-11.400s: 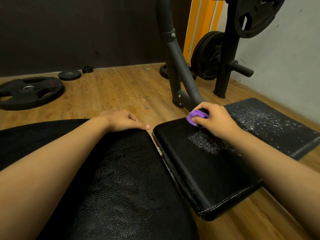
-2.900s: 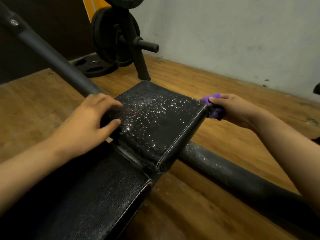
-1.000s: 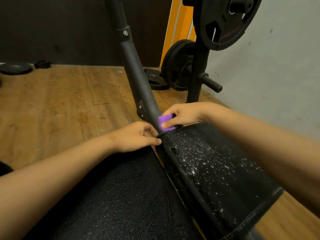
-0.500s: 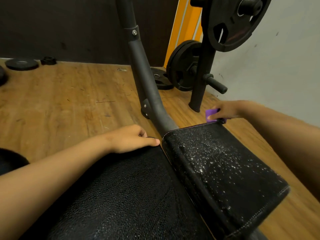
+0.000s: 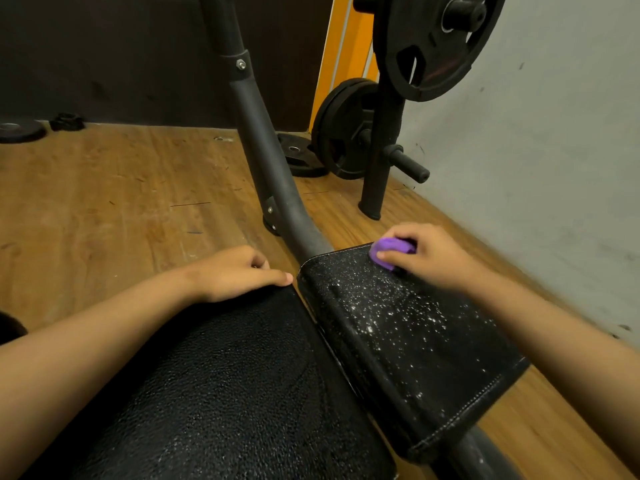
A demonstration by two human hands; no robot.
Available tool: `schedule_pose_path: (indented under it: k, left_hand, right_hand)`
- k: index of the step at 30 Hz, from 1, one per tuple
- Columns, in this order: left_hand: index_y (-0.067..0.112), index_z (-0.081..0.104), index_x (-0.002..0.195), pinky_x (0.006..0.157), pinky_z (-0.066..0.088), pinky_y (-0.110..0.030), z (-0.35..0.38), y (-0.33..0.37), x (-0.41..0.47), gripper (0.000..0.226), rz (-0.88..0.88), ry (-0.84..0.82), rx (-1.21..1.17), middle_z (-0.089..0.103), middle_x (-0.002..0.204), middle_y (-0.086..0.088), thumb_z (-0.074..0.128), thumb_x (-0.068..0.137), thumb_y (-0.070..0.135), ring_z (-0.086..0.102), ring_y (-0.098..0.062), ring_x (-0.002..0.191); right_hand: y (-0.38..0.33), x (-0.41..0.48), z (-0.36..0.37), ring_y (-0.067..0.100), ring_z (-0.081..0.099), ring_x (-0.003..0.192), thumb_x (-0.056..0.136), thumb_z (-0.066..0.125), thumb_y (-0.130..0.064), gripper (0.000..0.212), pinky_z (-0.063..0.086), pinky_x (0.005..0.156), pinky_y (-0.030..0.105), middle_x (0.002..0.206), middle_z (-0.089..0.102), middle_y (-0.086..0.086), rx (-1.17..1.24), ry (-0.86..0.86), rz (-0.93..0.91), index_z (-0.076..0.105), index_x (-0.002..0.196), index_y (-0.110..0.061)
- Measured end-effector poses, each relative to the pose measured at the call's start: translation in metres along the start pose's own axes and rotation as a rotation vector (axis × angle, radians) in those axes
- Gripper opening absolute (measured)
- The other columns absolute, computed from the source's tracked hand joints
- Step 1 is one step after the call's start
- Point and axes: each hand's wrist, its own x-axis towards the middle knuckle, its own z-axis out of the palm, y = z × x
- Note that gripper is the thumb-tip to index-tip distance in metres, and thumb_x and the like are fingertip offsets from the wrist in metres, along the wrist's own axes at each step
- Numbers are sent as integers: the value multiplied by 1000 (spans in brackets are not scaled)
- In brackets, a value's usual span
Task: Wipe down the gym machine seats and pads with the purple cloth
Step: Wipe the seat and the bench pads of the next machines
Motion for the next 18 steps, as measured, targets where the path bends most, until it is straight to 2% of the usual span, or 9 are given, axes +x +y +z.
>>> schedule_pose_path:
  k: [2,5,7,9,11,13,16,18]
  left_hand:
    - [17,59,70,64,36,-28,0,-1,-1,41,11,6,4,52,65,3,61,86,53,51,-10,62]
    - [16,60,70,65,37,-28,1,-1,0,45,4,15,24,52,66,2,63,83,59,51,-11,63]
    - [16,61,70,65,37,-28,1,0,0,57,-11,18,23,53,65,2,60,69,72,52,-11,64]
    - [12,64,74,66,39,-29,1,1,0,70,-8,21,24,56,67,1,52,56,78,56,-12,66]
    - [7,67,82,69,43,-32,1,0,1,73,-4,23,27,62,72,-4,52,60,74,61,-16,71]
    - [6,69,84,69,44,-32,1,0,2,69,-4,16,20,63,73,-5,53,64,70,61,-17,72]
    - [4,68,85,69,41,-30,1,-1,3,60,2,6,14,59,72,-3,63,79,63,58,-16,71]
    - [1,69,89,69,40,-30,1,-1,4,55,3,8,22,59,73,-4,60,86,55,57,-16,71]
  right_hand:
    - [-1,-12,4,-3,59,83,87,66,-20,11,47,75,13,92,63,-17,-38,-21,-38,68,94,-28]
    - [20,-7,-2,9,59,85,87,66,-17,8,47,74,22,95,64,-6,-70,121,72,69,95,-17]
    - [24,7,-1,16,54,83,88,65,-17,6,39,67,21,94,60,1,-118,242,162,68,86,-11]
    - [13,19,10,18,52,84,88,62,-15,12,34,64,19,93,57,2,-139,292,185,63,76,-15]
    - [-7,22,23,18,55,84,87,64,-17,16,42,69,23,92,57,3,-81,297,140,61,72,-19]
    - [-24,13,35,14,55,82,85,68,-20,10,47,76,29,91,58,3,-31,245,46,65,75,-20]
    - [-35,-8,40,7,52,80,84,70,-20,5,44,75,21,89,58,-1,10,142,-97,71,87,-16]
    - [-29,-5,31,7,53,79,85,67,-20,6,45,74,22,90,57,-3,-13,141,-55,69,89,-16]
